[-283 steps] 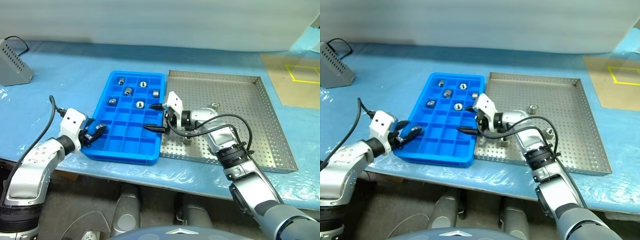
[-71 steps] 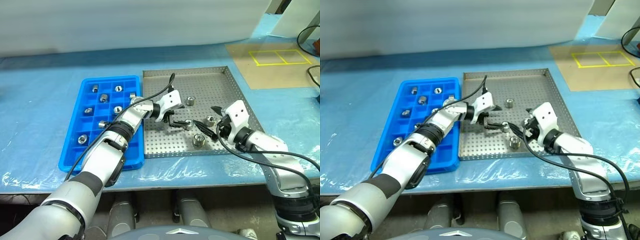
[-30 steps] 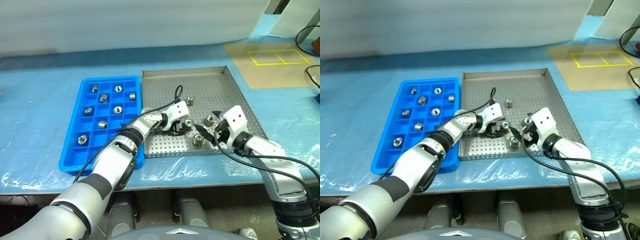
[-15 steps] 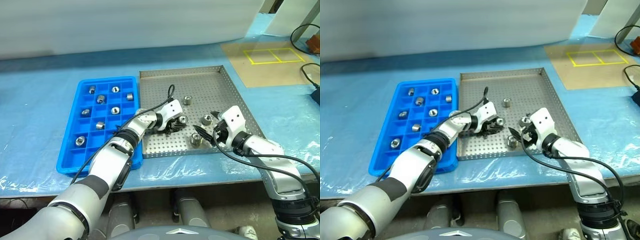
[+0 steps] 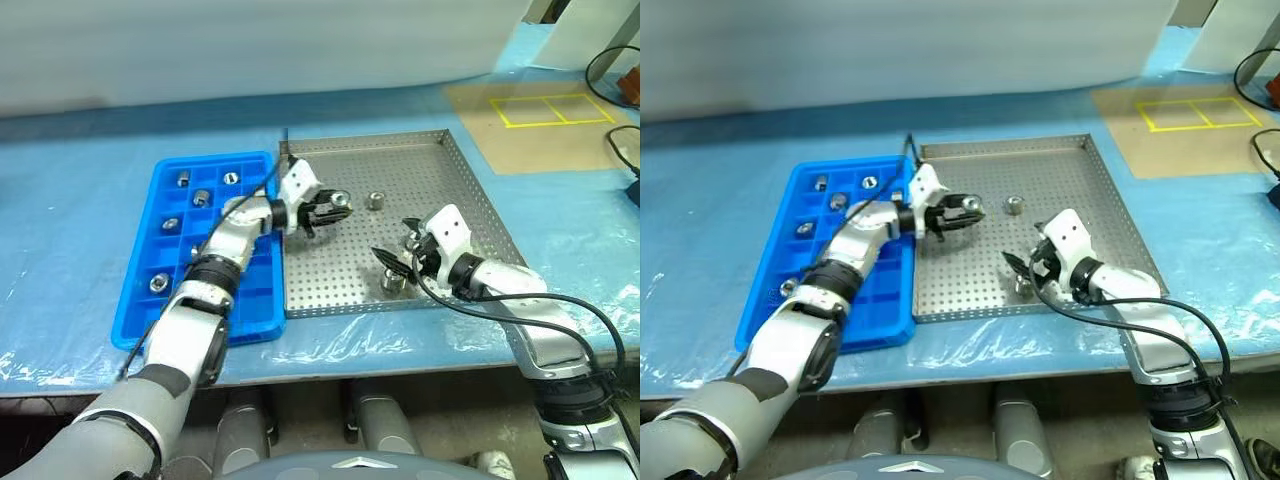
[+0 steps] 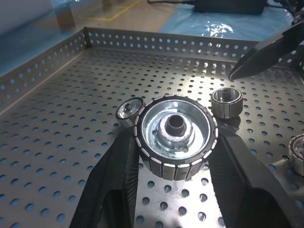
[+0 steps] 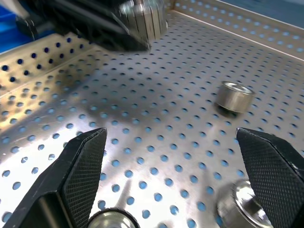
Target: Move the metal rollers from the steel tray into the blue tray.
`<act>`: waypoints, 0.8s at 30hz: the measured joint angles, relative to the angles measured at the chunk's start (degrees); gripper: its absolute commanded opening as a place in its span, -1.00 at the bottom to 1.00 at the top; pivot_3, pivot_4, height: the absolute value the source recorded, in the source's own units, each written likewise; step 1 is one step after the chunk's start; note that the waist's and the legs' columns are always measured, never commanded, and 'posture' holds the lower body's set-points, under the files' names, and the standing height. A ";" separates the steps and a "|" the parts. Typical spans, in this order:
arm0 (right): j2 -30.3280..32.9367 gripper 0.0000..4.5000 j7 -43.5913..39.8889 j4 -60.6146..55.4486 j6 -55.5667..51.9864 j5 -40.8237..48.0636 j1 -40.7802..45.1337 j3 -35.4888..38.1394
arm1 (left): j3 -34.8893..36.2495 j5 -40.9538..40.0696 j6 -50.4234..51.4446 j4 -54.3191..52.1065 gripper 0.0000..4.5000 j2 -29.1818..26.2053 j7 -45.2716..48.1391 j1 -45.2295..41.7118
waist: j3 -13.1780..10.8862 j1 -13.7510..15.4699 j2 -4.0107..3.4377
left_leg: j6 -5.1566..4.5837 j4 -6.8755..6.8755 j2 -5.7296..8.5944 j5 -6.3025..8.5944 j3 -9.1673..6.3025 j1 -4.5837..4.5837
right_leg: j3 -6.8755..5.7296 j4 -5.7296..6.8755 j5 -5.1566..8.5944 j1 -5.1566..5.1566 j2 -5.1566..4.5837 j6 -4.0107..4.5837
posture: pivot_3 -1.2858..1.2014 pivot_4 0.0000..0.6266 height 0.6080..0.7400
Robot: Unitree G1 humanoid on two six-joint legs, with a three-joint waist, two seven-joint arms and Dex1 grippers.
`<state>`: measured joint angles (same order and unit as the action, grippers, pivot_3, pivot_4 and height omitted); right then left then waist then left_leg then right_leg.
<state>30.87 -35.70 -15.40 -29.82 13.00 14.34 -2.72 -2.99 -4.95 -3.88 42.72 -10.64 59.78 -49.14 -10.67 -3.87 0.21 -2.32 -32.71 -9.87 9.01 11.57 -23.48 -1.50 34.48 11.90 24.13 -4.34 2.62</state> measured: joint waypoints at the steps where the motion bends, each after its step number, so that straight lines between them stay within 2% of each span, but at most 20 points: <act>1: -0.06 1.00 -0.61 0.85 0.33 -0.05 1.17 -0.41 | 0.21 -0.54 1.29 -2.67 -0.22 -1.25 0.39 1.78 | -0.01 0.22 -0.01 | 0.01 0.00 0.00 -0.01 0.00 -0.03 | -0.02 0.02 0.00 0.02 0.00 0.01 | -0.19 -0.52 1.00; 5: -1.65 1.00 -5.08 3.44 0.81 0.94 9.30 -3.14 | 1.01 -3.10 9.56 -17.70 -0.22 -8.21 0.03 10.33 | -0.06 0.79 0.04 | 0.14 -0.03 -0.06 -0.02 0.00 -0.05 | -0.02 0.19 0.00 0.10 -0.01 0.02 | -0.10 -0.52 1.00; 8: -1.78 1.00 -8.61 6.31 2.83 0.91 14.50 -4.47 | 4.40 -5.33 14.24 -28.81 -0.22 -13.57 -1.90 16.03 | -0.07 2.45 0.03 | 0.29 0.07 -0.13 -0.09 0.00 0.05 | -0.04 0.24 0.02 0.08 0.00 0.05 | -0.01 -0.52 1.00; 11: -4.05 1.00 -12.63 11.35 5.88 0.26 18.13 -8.05 | 9.32 -7.10 18.58 -39.00 -0.22 -16.43 -6.89 22.44 | -0.07 4.09 0.02 | 0.43 0.24 -0.13 -0.16 0.00 0.16 | -0.03 0.24 0.04 0.06 0.00 0.09 | 0.05 -0.52 1.00; 15: -8.01 1.00 -16.00 19.29 10.23 -1.19 22.71 -12.03 | 12.50 -10.92 24.95 -50.21 -0.22 -18.66 -10.22 29.97 | -0.10 6.52 0.00 | 0.53 0.38 -0.13 -0.23 0.00 0.19 | -0.03 0.23 0.05 0.09 0.00 0.11 | 0.13 -0.52 1.00; 20: -10.63 1.00 -19.59 26.96 15.74 -2.91 26.03 -13.59 | 15.47 -14.08 29.27 -58.21 -0.22 -22.61 -11.30 43.10 | -0.11 8.42 0.02 | 0.58 0.54 -0.13 -0.25 0.01 0.24 | -0.04 0.22 0.12 0.11 0.00 0.19 | 0.18 -0.52 1.00; 24: -12.38 1.00 -21.04 28.89 17.30 -3.83 26.27 -14.52 | 18.34 -15.41 30.18 -61.71 -0.22 -25.04 -11.51 49.95 | -0.14 9.53 0.06 | 0.65 0.57 -0.14 -0.29 0.00 0.25 | -0.03 0.25 0.13 0.14 0.01 0.18 | 0.20 -0.52 1.00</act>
<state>18.49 -56.74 13.49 -12.52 9.17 40.61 -17.24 15.35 -20.36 26.30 -18.98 -35.68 48.27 0.81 -10.82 5.66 0.27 -1.67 -32.14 -10.01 8.72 11.56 -23.23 -1.53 34.73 12.02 24.27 -4.32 2.80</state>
